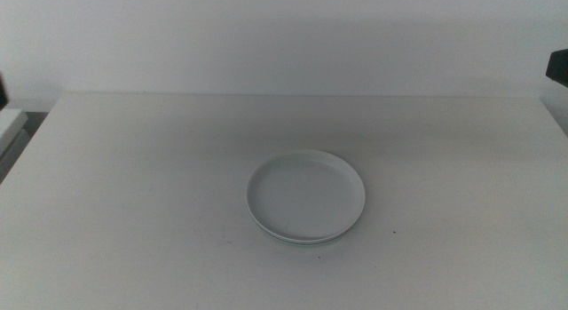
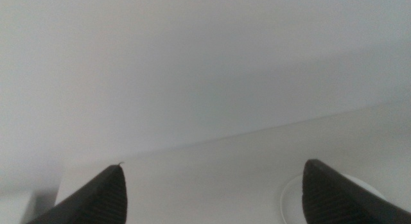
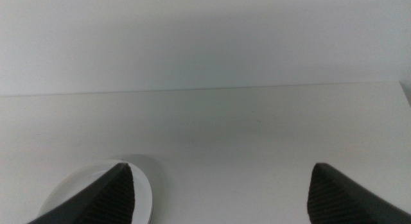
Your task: Stack the three bowls on top of each other.
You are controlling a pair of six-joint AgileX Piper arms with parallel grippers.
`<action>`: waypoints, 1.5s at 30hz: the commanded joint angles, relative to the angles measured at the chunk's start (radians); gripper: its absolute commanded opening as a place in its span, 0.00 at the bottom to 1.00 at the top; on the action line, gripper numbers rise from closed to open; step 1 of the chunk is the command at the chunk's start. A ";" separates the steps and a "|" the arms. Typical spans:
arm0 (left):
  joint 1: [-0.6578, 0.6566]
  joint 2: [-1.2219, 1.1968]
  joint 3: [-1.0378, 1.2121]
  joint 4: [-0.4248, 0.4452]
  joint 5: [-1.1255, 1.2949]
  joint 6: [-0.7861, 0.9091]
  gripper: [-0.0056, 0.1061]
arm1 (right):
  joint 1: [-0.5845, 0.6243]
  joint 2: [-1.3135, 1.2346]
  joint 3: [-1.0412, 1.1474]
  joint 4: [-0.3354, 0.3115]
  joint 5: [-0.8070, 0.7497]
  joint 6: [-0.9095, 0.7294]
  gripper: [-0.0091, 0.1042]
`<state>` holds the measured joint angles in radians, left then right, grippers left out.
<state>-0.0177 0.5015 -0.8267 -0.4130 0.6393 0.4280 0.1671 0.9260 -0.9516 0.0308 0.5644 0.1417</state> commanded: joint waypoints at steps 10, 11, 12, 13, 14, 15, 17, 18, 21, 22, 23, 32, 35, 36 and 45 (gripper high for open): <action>0.027 -0.058 0.095 0.250 -0.025 -0.361 0.89 | -0.007 -0.004 0.004 0.000 -0.011 -0.001 0.88; 0.027 -0.058 0.095 0.255 -0.025 -0.390 0.89 | -0.007 -0.004 0.004 0.000 -0.011 -0.001 0.88; 0.027 -0.058 0.095 0.271 -0.025 -0.421 0.89 | -0.007 -0.004 0.004 0.000 -0.011 -0.001 0.88; 0.027 -0.058 0.095 0.276 -0.023 -0.437 0.89 | -0.007 -0.004 0.004 0.000 -0.011 -0.001 0.88; 0.027 -0.058 0.095 0.266 -0.023 -0.440 0.89 | -0.007 -0.004 0.004 0.000 -0.011 -0.001 0.88; 0.027 -0.058 0.095 0.257 -0.023 -0.438 0.89 | -0.007 -0.004 0.004 0.000 -0.011 -0.001 0.88; 0.027 -0.058 0.095 0.255 -0.023 -0.435 0.89 | -0.007 -0.004 0.004 0.000 -0.011 -0.001 0.88; 0.027 -0.058 0.095 0.255 -0.023 -0.435 0.89 | -0.007 -0.004 0.004 0.000 -0.011 -0.001 0.88; 0.027 -0.058 0.095 0.255 -0.023 -0.435 0.89 | -0.007 -0.004 0.004 0.000 -0.011 -0.001 0.88; 0.027 -0.060 0.095 0.274 -0.027 -0.428 0.89 | -0.007 -0.004 0.004 0.000 -0.011 -0.001 0.88; 0.027 -0.063 0.095 0.277 -0.027 -0.428 0.89 | -0.007 -0.004 0.004 -0.005 -0.011 -0.001 0.88; 0.027 -0.241 0.292 0.277 -0.153 -0.428 0.89 | -0.009 -0.268 0.232 -0.003 -0.300 -0.001 0.88; 0.027 -0.353 0.427 0.277 -0.159 -0.428 0.89 | -0.038 -0.468 0.406 -0.009 -0.430 -0.001 0.88; 0.027 -0.402 0.487 0.275 -0.159 -0.428 0.89 | -0.049 -0.532 0.468 -0.015 -0.450 -0.001 0.88; 0.027 -0.501 0.724 0.274 -0.314 -0.428 0.89 | -0.111 -0.905 0.845 -0.044 -0.429 -0.001 0.88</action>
<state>0.0084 0.0051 -0.1168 -0.1393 0.3917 0.0000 0.0758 0.0623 -0.1444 0.0000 0.1356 0.1453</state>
